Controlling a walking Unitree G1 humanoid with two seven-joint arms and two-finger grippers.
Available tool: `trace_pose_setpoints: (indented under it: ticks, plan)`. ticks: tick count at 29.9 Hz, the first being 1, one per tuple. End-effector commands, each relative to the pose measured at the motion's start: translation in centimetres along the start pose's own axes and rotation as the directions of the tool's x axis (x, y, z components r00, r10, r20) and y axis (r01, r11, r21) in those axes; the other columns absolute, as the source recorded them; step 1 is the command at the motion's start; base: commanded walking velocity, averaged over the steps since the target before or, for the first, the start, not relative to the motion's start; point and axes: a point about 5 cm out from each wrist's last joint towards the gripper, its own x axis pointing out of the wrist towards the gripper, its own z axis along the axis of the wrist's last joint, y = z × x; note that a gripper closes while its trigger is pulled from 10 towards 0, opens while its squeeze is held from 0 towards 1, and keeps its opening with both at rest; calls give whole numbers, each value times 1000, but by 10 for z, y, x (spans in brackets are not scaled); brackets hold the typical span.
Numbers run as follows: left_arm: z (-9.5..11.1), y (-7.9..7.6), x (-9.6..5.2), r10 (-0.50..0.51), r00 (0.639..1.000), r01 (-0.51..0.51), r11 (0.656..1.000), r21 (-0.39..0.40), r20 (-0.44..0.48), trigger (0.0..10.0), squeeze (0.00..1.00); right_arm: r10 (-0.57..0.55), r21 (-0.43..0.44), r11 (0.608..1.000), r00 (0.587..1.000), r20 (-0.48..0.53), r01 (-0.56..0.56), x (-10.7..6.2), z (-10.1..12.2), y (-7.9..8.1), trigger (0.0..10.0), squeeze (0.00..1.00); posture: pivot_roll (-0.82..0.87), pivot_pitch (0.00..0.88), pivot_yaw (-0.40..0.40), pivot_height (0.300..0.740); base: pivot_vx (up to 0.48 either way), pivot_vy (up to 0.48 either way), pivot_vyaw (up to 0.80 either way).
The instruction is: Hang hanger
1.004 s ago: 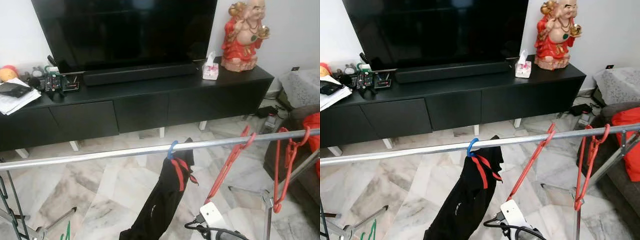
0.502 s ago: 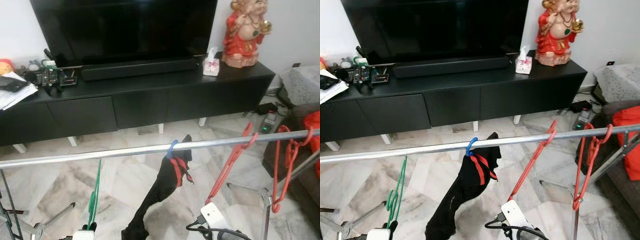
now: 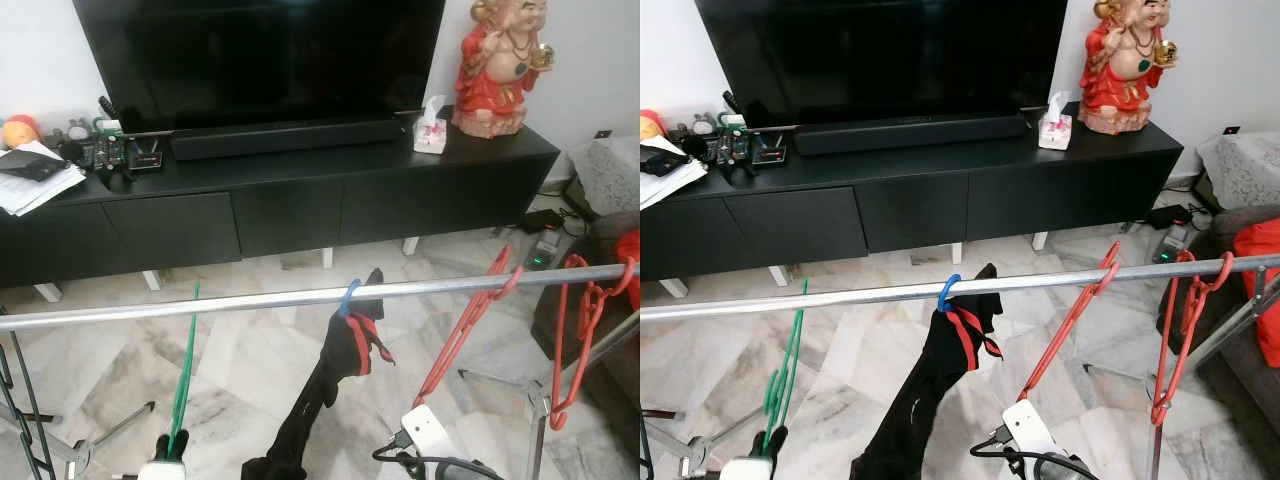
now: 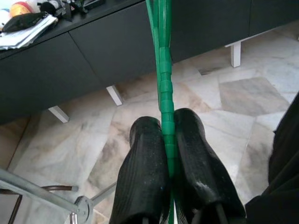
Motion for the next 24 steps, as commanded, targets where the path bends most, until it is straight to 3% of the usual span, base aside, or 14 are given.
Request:
trace_pose_setpoints:
  ticks: [1, 5, 9, 24]
  plan:
    - [-5, 11, 2, 84, 995, -86, 995, -43, -51, 10000, 0, -4, -4, 1000, 1000, -1, 4, 0, 1, -2, 10000, 0, -87, 0, -28, 740, 0, 0, 0]
    - [-4, 12, 1, 92, 994, -94, 994, -45, -60, 10000, 0, -4, -4, 1000, 1000, 0, 4, 0, 1, -2, 10000, 0, -87, 0, -28, 740, 0, 0, 0]
    - [3, 26, 20, 182, 981, -190, 975, -113, -73, 10000, 0, -6, -8, 1000, 1000, -1, 6, 0, 2, -4, 10000, 0, -85, 0, -37, 740, 0, 0, 0]
    - [25, 35, 40, 191, 982, -189, 969, -161, -2, 10000, 0, -5, -16, 1000, 1000, 0, 5, 0, 2, -4, 10000, 0, -85, 0, -40, 740, 0, 0, 0]
